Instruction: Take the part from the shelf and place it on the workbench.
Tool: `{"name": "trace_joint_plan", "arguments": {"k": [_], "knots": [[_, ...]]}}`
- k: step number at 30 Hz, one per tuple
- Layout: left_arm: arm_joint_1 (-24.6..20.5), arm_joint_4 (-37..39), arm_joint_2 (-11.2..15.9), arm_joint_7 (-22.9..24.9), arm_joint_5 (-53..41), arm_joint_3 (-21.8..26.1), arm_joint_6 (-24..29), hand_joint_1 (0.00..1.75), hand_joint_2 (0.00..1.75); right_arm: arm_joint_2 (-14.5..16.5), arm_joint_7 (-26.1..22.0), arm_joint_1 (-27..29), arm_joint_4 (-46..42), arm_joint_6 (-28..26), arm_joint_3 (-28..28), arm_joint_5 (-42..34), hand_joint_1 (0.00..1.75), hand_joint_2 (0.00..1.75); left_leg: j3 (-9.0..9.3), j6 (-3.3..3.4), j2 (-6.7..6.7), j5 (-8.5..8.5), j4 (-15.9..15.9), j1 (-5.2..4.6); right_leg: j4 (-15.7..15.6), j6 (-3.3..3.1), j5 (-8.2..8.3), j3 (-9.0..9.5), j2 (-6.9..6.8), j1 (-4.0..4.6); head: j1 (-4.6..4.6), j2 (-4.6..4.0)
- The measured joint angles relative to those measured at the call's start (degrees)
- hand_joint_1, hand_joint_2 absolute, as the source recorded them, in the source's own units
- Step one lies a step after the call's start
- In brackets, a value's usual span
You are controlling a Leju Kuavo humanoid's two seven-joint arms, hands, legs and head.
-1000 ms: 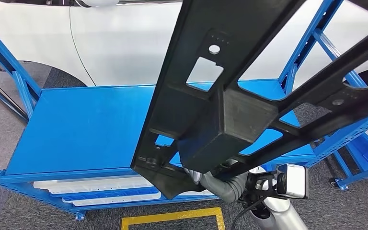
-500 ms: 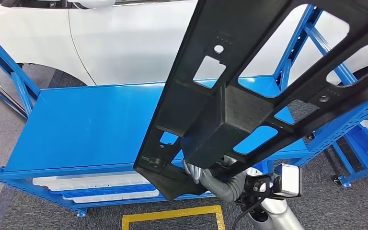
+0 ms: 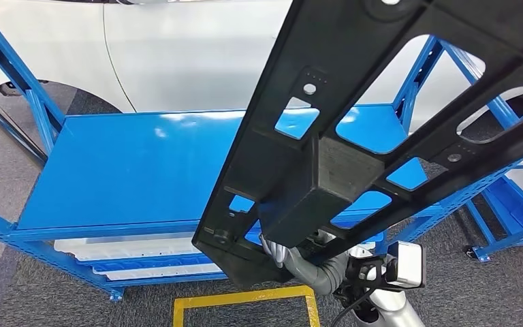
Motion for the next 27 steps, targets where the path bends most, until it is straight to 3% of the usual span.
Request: {"name": "trace_joint_plan", "arguments": {"k": [3,4,7,8,10,12,13,14,15,18,19,23,25,27], "knots": [[-0.1,0.0,0.0,0.0,0.0,0.0,0.0,0.00,1.75,0.3,-0.1,0.1,-0.1,0.1,-0.2,1.2,1.75,1.75,-0.39,-0.56,-0.07,0.42,0.3,-0.14,-11.4,-0.90,3.77,6.76,0.13,0.28,0.00,0.00],[-0.1,0.0,0.0,0.0,0.0,0.0,0.0,0.00,1.75,0.4,-0.1,0.1,-0.1,0.1,-0.2,1.6,1.75,1.75,-0.48,-0.85,-0.09,0.59,0.3,-0.18,-13.2,-1.25,4.14,7.62,0.18,0.46,0.00,0.00],[-0.1,0.0,0.0,0.1,-0.1,0.0,0.0,0.00,1.75,0.6,-0.3,0.6,-0.2,0.1,-0.3,2.3,1.75,1.75,-0.74,-1.93,-0.13,1.06,0.2,-0.08,-14.0,-2.31,4.94,7.39,0.07,0.59,0.00,0.00],[-0.1,0.0,0.1,0.1,0.0,0.0,0.0,0.00,1.75,0.7,-0.4,0.6,-0.2,0.1,-0.3,2.4,1.75,1.75,-1.08,-2.23,-0.11,0.46,0.8,-0.06,-14.2,-2.71,5.36,7.26,-0.04,0.46,0.00,0.00],[-0.1,0.0,0.1,0.0,0.1,0.0,0.1,0.00,1.75,1.0,-0.5,0.7,-0.2,0.2,-0.3,2.4,1.75,1.75,-2.99,-2.67,-0.07,-3.10,5.3,0.02,-14.6,-3.34,6.15,6.71,-0.28,0.25,0.00,0.00],[-0.2,0.0,0.2,0.0,0.2,0.0,0.2,0.00,1.75,1.3,-0.6,1.0,0.0,0.2,-0.4,2.4,1.75,1.75,-5.74,-3.05,-0.08,-7.60,13.1,0.10,-14.4,-3.61,6.70,5.81,-0.39,0.36,0.00,0.00],[-0.3,0.0,0.2,0.0,0.3,0.1,0.3,0.00,1.75,1.4,-0.6,1.3,0.1,0.2,-0.5,2.5,1.75,1.75,-6.37,-3.19,-0.07,-8.70,15.6,0.11,-14.3,-3.61,6.95,5.35,-0.43,0.40,0.00,0.00],[-0.3,0.0,0.2,0.0,0.3,0.1,0.3,0.00,1.75,1.5,-0.6,1.6,0.3,0.1,-0.6,2.7,1.75,1.75,-6.03,-3.28,-0.07,-8.77,16.2,0.12,-14.2,-3.55,7.18,4.94,-0.43,0.42,0.00,0.00],[-0.2,0.0,0.2,0.0,0.4,0.1,0.4,0.00,1.75,1.7,-0.5,2.0,0.4,-0.1,-0.7,2.9,1.75,1.75,-4.37,-3.30,-0.07,-7.72,14.2,0.15,-14.0,-3.45,7.35,4.57,-0.41,0.42,0.00,0.00],[0.3,0.0,0.2,-0.1,0.7,0.2,0.7,0.00,1.75,2.3,0.0,3.4,1.5,-1.6,-1.3,4.9,1.75,1.75,2.75,-2.76,-0.12,-4.10,2.5,0.13,-13.2,-2.95,7.68,3.81,-0.30,0.49,0.01,0.00],[0.4,0.0,0.2,-0.1,0.9,0.2,0.9,0.00,1.75,2.4,0.1,3.9,2.2,-2.5,-1.6,5.9,1.75,1.75,3.73,-2.40,-0.21,-3.73,0.6,0.07,-13.1,-2.67,7.81,3.66,-0.29,0.57,0.00,0.00],[0.6,0.0,0.2,-0.3,1.6,0.4,1.7,0.00,1.75,2.9,1.1,5.4,11.5,-9.0,-3.6,11.8,1.75,1.75,3.44,-0.87,-0.35,-2.55,-0.3,0.05,-12.9,-1.28,8.12,3.32,-0.21,0.62,0.00,0.00],[0.6,0.0,0.1,-0.3,1.7,0.4,1.8,0.00,1.75,3.1,1.5,5.5,19.4,-14.7,-5.0,16.2,1.75,1.75,2.77,-0.14,-0.22,-1.58,-0.7,0.26,-9.3,-0.55,5.13,1.79,-0.13,0.38,0.00,0.00],[0.5,0.0,0.1,-0.3,1.7,0.4,1.8,0.00,1.75,3.2,0.5,5.3,27.9,-18.9,-6.4,19.5,1.75,1.75,1.54,0.20,-0.23,-0.73,-0.6,0.16,-1.7,0.04,0.32,-1.21,-0.11,0.09,0.00,0.00]]}}
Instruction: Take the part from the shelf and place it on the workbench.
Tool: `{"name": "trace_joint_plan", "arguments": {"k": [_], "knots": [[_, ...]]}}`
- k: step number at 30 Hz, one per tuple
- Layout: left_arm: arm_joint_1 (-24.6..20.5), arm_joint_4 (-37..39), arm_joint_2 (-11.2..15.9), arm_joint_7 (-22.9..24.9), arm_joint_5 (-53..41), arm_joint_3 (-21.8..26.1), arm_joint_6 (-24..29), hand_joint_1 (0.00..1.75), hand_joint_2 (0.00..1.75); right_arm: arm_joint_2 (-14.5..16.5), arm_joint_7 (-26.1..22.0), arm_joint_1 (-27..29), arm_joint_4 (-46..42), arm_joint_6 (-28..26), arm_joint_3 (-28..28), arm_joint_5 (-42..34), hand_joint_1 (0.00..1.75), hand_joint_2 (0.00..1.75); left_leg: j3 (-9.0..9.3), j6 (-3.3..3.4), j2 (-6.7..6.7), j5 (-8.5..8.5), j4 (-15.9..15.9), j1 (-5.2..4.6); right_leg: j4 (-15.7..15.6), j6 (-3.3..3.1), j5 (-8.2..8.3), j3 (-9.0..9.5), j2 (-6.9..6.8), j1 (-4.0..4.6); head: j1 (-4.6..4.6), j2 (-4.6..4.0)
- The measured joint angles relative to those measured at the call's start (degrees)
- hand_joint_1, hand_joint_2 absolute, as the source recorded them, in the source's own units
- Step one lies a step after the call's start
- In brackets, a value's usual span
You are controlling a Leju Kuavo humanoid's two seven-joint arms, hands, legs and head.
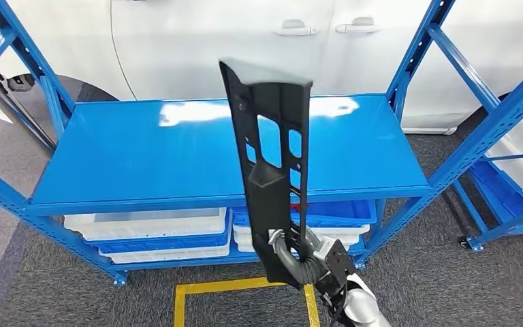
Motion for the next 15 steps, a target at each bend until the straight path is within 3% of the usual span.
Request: {"name": "trace_joint_plan", "arguments": {"k": [1,2,3,5,7,9,11,13,15], "knots": [[0.0,0.0,0.0,0.0,0.0,0.0,0.0,0.00,1.75,0.0,0.3,-0.1,3.8,-1.7,-0.6,1.2,1.75,1.75,-0.66,0.00,-0.04,0.41,0.1,-0.07,3.3,0.14,-1.57,-1.10,0.01,-0.08,0.00,0.00],[-0.1,0.0,0.0,0.2,-0.2,0.0,-0.1,0.00,1.75,0.0,1.9,-0.4,7.5,-3.9,-1.1,2.7,1.75,1.75,-1.22,-0.06,-0.07,0.77,0.1,-0.12,4.7,0.16,-2.03,-1.21,0.02,-0.10,0.00,0.00],[-0.2,0.0,0.0,0.4,-0.5,0.0,-0.4,0.00,1.75,0.1,4.8,-1.0,11.8,-7.1,-1.5,5.0,1.75,1.75,-1.64,-0.16,-0.09,1.09,0.2,-0.15,3.7,0.09,-1.40,-0.07,0.02,-0.09,0.00,0.00],[-0.6,0.0,0.0,1.0,-1.2,0.0,-1.0,0.00,1.75,0.4,10.1,-2.6,22.0,-13.9,-2.4,10.1,1.75,1.75,-2.04,-0.37,-0.09,1.60,0.2,-0.19,-4.6,-0.40,1.49,5.47,0.03,-0.05,0.00,0.00],[-0.8,-0.1,0.0,1.5,-1.7,0.0,-1.4,0.00,1.75,0.5,10.7,-3.7,32.2,-17.8,-3.2,13.1,1.75,1.75,-2.20,-0.76,-0.28,2.07,0.2,-0.30,-11.6,-1.18,3.28,9.66,0.01,0.29,0.01,0.00],[-0.8,-0.1,0.0,1.7,-1.9,0.0,-1.6,0.00,1.75,0.5,9.5,-4.4,39.9,-18.9,-3.8,13.9,1.75,1.75,-2.30,-1.44,-0.41,2.53,0.1,-0.28,-12.9,-1.93,3.81,10.08,0.04,0.72,0.01,0.00],[-0.8,-0.1,0.1,1.8,-2.0,0.0,-1.6,0.00,1.75,0.8,9.4,-5.2,45.5,-19.2,-4.1,14.2,1.75,1.75,-2.55,-2.18,-0.32,2.52,0.2,-0.24,-13.3,-2.63,4.68,9.73,0.05,0.57,0.00,0.00],[-0.9,-0.1,0.1,1.9,-2.0,0.0,-1.6,0.00,1.75,1.1,9.9,-5.8,49.2,-19.3,-4.5,14.3,1.75,1.75,-3.97,-2.74,-0.17,-0.36,3.4,-0.21,-13.7,-3.29,5.73,9.02,-0.14,0.28,0.00,0.00],[-1.0,-0.1,0.2,1.8,-2.0,0.0,-1.6,0.00,1.75,1.4,10.5,-6.3,52.0,-19.5,-4.9,14.3,1.75,1.75,-6.67,-3.22,-0.07,-5.58,11.0,-0.07,-13.6,-3.64,6.60,7.85,-0.32,0.34,0.00,0.00]]}}
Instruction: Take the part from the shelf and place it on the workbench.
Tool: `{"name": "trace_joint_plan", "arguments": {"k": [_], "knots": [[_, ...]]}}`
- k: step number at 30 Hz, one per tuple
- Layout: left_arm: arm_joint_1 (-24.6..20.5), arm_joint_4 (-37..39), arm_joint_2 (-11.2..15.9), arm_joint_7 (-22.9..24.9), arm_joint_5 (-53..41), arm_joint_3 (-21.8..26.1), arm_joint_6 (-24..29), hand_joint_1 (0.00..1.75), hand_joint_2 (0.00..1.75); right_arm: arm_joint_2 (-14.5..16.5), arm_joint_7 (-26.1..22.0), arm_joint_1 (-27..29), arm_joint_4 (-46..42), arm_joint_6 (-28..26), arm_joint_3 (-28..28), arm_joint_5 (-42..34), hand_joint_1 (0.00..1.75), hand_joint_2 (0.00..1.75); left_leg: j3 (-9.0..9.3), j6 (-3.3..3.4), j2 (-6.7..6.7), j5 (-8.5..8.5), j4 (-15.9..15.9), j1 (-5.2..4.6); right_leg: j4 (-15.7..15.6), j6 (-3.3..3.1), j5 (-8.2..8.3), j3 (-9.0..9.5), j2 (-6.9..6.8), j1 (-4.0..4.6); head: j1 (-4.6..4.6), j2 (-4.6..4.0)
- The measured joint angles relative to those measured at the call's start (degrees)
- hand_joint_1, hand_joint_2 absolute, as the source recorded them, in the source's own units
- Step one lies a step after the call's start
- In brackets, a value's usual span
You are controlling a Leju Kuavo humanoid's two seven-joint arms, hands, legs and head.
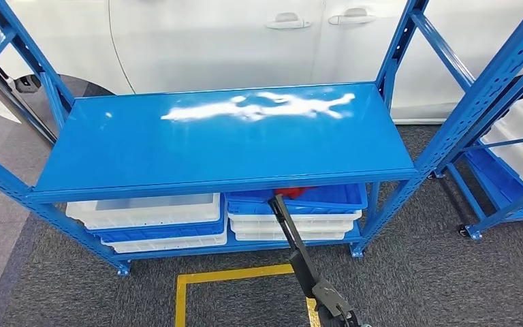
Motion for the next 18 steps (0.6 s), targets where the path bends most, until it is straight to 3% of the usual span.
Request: {"name": "trace_joint_plan", "arguments": {"k": [1,2,3,5,7,9,11,12,14,16,17,18], "knots": [[-0.1,0.0,0.0,0.0,0.0,0.0,0.0,0.00,1.75,0.1,1.0,-0.2,1.2,0.1,-0.2,0.0,1.75,1.75,-1.03,-0.21,0.01,-1.95,3.6,0.03,0.1,-0.03,0.39,-0.59,-0.04,0.06,0.00,0.00],[-0.1,0.0,0.0,0.0,0.0,0.0,0.0,0.00,1.75,0.1,2.6,-0.4,2.5,0.4,-0.4,0.0,1.75,1.75,-1.15,-0.32,0.01,-2.83,5.5,0.03,0.2,-0.01,0.74,-1.12,-0.04,0.11,0.00,0.00],[-0.1,0.0,0.1,0.0,0.0,0.0,0.0,0.00,1.75,0.2,4.8,-0.4,3.8,1.0,-0.7,-0.1,1.75,1.75,-0.06,-0.35,0.01,-2.58,5.1,0.02,0.4,0.06,1.01,-1.59,-0.02,0.13,0.00,0.00],[-0.1,0.0,0.3,0.1,-0.1,0.0,0.0,0.00,1.75,0.4,8.7,0.2,6.5,2.4,-1.4,-0.7,1.75,1.75,5.28,-0.11,0.01,-0.05,-2.1,0.01,0.9,0.30,1.33,-2.31,-0.05,0.13,0.00,0.00],[0.0,0.0,0.5,0.1,0.1,0.0,0.0,0.00,1.75,0.5,8.4,1.9,8.7,3.7,-2.4,-2.4,1.75,1.75,9.69,0.65,-0.08,1.77,-9.4,-0.19,1.5,0.71,1.52,-2.82,-0.25,0.25,0.00,0.00],[0.3,0.0,0.6,-0.3,0.7,0.0,0.4,0.00,1.75,0.7,1.4,3.7,9.7,6.1,-4.0,-5.0,1.75,1.75,10.22,1.51,-0.12,2.19,-11.2,-0.47,1.8,1.31,1.92,-3.21,-0.31,0.24,-0.01,0.00],[0.6,-0.1,0.6,-1.2,1.0,0.0,0.7,0.00,1.75,1.2,-11.6,6.1,6.2,9.6,-5.6,-8.1,1.75,1.75,9.75,2.20,0.05,2.99,-11.4,-0.40,1.9,1.98,2.27,-3.60,-0.05,0.13,-0.01,0.00],[0.6,-0.1,0.6,-1.6,0.8,0.0,0.6,0.00,1.75,1.4,-17.9,7.8,1.4,11.7,-6.0,-9.6,1.75,1.75,9.48,2.60,0.16,3.49,-11.5,-0.28,2.6,2.27,1.53,-4.05,0.10,0.09,-0.01,0.00],[0.5,-0.1,0.7,-1.9,-0.3,0.0,0.0,0.00,1.75,1.5,-25.0,11.3,-14.4,16.6,-5.5,-12.0,1.75,1.75,8.70,3.16,0.42,4.53,-11.7,-0.03,7.6,2.72,-2.53,-6.06,0.33,-0.08,0.01,0.00],[0.3,-0.3,0.8,-1.8,-0.9,0.0,-0.7,0.00,1.75,1.3,-24.1,13.2,-32.6,20.5,-3.6,-12.6,1.75,1.75,7.51,3.20,0.76,5.32,-11.6,-0.06,15.8,3.10,-7.50,-8.88,0.34,-0.29,0.00,0.00],[0.2,-0.3,0.8,-1.8,-0.8,0.0,-0.8,0.00,1.75,1.2,-22.6,13.6,-40.9,21.5,-2.4,-12.7,1.75,1.75,6.97,3.09,0.96,5.66,-11.5,-0.05,18.6,3.28,-8.79,-9.51,0.33,-0.42,0.00,0.00],[0.2,-0.3,0.9,-2.0,-0.6,0.0,-0.6,0.00,1.75,1.1,-21.5,13.8,-47.7,22.3,-1.2,-13.0,1.75,1.75,6.51,2.97,1.11,5.96,-11.4,-0.02,19.3,3.42,-8.98,-9.00,0.31,-0.55,0.00,0.00]]}}
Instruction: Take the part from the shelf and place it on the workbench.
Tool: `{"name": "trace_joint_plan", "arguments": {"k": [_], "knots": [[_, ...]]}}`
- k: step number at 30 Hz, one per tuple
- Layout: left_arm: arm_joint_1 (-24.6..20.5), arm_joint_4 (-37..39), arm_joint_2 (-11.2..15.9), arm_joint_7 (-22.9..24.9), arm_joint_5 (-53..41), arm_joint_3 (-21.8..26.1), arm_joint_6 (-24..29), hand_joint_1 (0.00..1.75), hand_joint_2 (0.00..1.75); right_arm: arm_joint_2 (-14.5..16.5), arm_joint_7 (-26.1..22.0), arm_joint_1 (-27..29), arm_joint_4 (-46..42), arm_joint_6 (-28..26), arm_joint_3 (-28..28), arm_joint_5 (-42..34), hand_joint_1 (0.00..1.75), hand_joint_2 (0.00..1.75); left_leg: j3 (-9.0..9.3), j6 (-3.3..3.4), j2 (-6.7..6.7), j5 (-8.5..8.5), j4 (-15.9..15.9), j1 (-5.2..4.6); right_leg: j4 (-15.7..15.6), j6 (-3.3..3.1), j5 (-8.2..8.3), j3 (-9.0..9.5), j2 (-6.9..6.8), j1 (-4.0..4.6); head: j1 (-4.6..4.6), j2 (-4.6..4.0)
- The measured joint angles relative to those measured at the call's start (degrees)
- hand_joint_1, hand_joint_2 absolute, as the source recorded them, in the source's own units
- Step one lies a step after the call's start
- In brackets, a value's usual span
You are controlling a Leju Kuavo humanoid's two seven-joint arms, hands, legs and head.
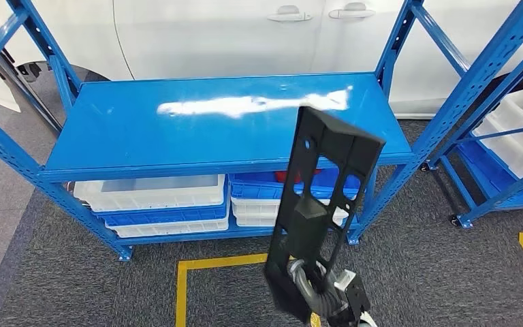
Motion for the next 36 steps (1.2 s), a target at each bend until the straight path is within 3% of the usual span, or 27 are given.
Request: {"name": "trace_joint_plan", "arguments": {"k": [1,3,5,7,9,11,13,14,15,16,19,21,24,25,27,29,30,31,32,34,36], "knots": [[0.0,0.0,0.0,-0.3,0.3,0.0,0.2,0.00,1.75,-0.2,0.5,0.2,-5.4,0.9,0.9,-0.6,1.75,1.75,-0.37,-0.14,0.04,0.25,0.1,0.07,-1.8,0.09,0.84,1.81,-0.01,-0.15,0.00,0.00],[0.1,0.0,0.1,-0.8,0.9,0.0,0.7,0.00,1.75,-0.5,-0.4,0.8,-13.9,3.6,2.3,-2.0,1.75,1.75,-0.92,-0.50,-0.28,0.68,0.4,0.21,-10.7,0.03,3.58,7.92,0.01,-0.40,0.00,0.00],[0.1,0.0,0.1,-0.9,1.2,0.0,0.9,0.00,1.75,-0.8,-1.7,1.7,-20.3,6.0,3.2,-2.6,1.75,1.75,-1.34,-1.15,-0.72,1.11,0.7,0.15,-17.3,-0.50,5.11,11.71,0.15,-0.25,0.00,0.00],[0.1,0.0,0.2,-0.9,1.4,0.1,1.0,0.00,1.75,-1.0,-2.3,2.4,-24.9,6.9,3.8,-2.1,1.75,1.75,-1.58,-1.97,-0.81,1.61,0.6,0.12,-18.1,-1.26,5.54,11.69,0.34,0.07,0.00,0.00],[0.2,0.0,0.3,-0.7,1.5,0.1,1.0,0.00,1.75,-1.1,-2.4,2.9,-28.0,6.8,4.2,-1.1,1.75,1.75,-1.94,-2.68,-0.73,1.46,0.9,0.19,-18.3,-2.10,6.29,11.26,0.30,-0.14,0.00,0.00],[0.1,0.0,0.4,-0.5,1.4,0.2,0.6,0.00,1.75,-1.2,-2.4,3.5,-30.0,6.3,4.6,-0.1,1.75,1.75,-3.64,-3.09,-0.67,-1.78,4.8,0.23,-18.6,-2.87,7.20,10.59,0.06,-0.30,0.00,0.00],[-0.1,0.0,0.4,-0.5,1.3,0.3,0.2,0.00,1.75,-1.2,-2.4,4.2,-31.5,5.8,4.9,0.9,1.75,1.75,-6.52,-3.30,-0.63,-6.80,12.6,0.28,-18.5,-3.22,7.90,9.56,-0.18,-0.01,0.00,0.00],[-0.2,0.0,0.4,-0.5,1.3,0.3,0.0,0.00,1.75,-1.2,-2.4,4.5,-32.1,5.7,4.9,1.3,1.75,1.75,-7.49,-3.36,-0.63,-8.42,16.0,0.28,-18.4,-3.25,8.22,9.02,-0.25,0.13,0.00,0.00],[-0.3,0.0,0.4,-0.5,1.3,0.3,-0.2,0.00,1.75,-1.2,-2.3,4.7,-32.5,5.7,5.0,1.7,1.75,1.75,-7.54,-3.37,-0.63,-8.97,17.5,0.28,-18.3,-3.24,8.50,8.52,-0.28,0.23,0.00,0.00],[-0.3,0.0,0.5,-0.5,1.2,0.3,-0.3,0.00,1.75,-1.2,-2.3,4.9,-32.8,5.7,5.0,1.9,1.75,1.75,-6.49,-3.31,-0.63,-8.51,16.9,0.28,-18.1,-3.20,8.74,8.08,-0.26,0.28,0.00,0.00],[0.0,0.0,0.6,-0.4,1.2,0.3,-0.6,0.00,1.75,-1.2,-2.3,5.1,-33.6,5.7,5.2,2.5,1.75,1.75,1.17,-2.74,-0.66,-4.67,5.2,0.18,-17.3,-2.78,9.18,7.11,-0.02,0.43,0.00,0.00],[0.2,0.0,0.6,-0.5,1.1,0.3,-0.6,0.00,1.75,-1.2,-2.2,5.1,-33.9,5.7,5.2,3.1,1.75,1.75,3.38,-2.11,-0.75,-3.73,0.9,0.00,-16.9,-2.20,9.51,6.57,0.07,0.61,-0.01,0.00],[0.2,0.0,0.5,-0.7,1.1,0.3,-0.5,0.00,1.75,-1.3,-1.8,5.0,-34.0,5.0,5.6,4.1,1.75,1.75,2.64,-1.08,-0.74,-2.81,0.7,-0.01,-16.6,-1.13,9.92,6.00,0.15,0.57,0.00,0.00],[0.2,0.0,0.5,-0.8,1.1,0.3,-0.4,0.00,1.75,-1.4,-1.8,5.1,-33.9,4.6,5.8,4.2,1.75,1.75,2.34,-0.70,-0.63,-2.38,0.6,0.09,-15.8,-0.80,9.07,5.57,0.16,0.49,0.00,0.00],[0.1,0.0,0.5,-0.8,0.9,0.3,-0.3,0.00,1.75,-1.9,-2.0,5.2,-33.9,4.0,6.1,4.3,1.75,1.75,1.50,-0.16,-0.41,-1.51,0.5,0.22,-10.7,-0.18,5.02,3.50,0.17,0.27,0.00,0.00],[0.1,0.0,0.5,-0.8,0.9,0.3,0.0,0.00,1.75,-2.3,-2.1,5.3,-33.9,3.6,6.6,4.2,1.75,1.75,0.35,-0.03,-0.34,-0.79,0.6,0.09,-3.1,0.24,0.65,0.84,0.13,0.14,0.00,0.00],[0.1,0.0,0.5,-0.8,0.9,0.3,0.2,0.00,1.75,-2.5,-2.1,5.4,-33.8,3.5,7.0,4.1,1.75,1.75,-0.19,-0.05,-0.31,-0.48,0.7,0.03,-0.9,0.31,-0.23,0.37,0.13,0.12,0.00,0.00],[0.1,0.0,0.5,-0.9,1.0,0.3,0.4,0.00,1.75,-2.6,-2.1,5.4,-33.8,3.4,7.3,4.0,1.75,1.75,-0.68,-0.10,-0.29,-0.21,0.8,0.00,-0.9,0.28,-0.04,1.00,0.13,0.12,0.00,0.00],[0.1,0.0,0.4,-1.0,1.0,0.3,0.5,0.00,1.75,-2.7,-2.1,5.3,-33.8,3.4,7.7,3.9,1.75,1.75,-1.09,-0.19,-0.31,0.04,1.0,-0.02,-3.5,0.14,1.16,3.02,0.13,0.12,0.00,0.00],[0.0,0.0,0.4,-1.3,1.0,0.3,0.7,0.00,1.75,-2.8,-2.1,5.2,-33.8,3.2,8.4,3.7,1.75,1.75,-1.57,-0.49,-0.39,0.49,1.2,-0.10,-12.1,-0.48,3.93,8.56,0.17,0.26,0.00,0.00],[0.0,0.0,0.4,-1.8,0.9,0.3,0.9,0.00,1.75,-2.8,-2.1,5.0,-33.8,3.1,8.9,3.3,1.75,1.75,-1.77,-1.03,-0.48,0.95,1.3,-0.20,-17.2,-1.31,5.24,11.29,0.26,0.58,0.00,0.00]]}}
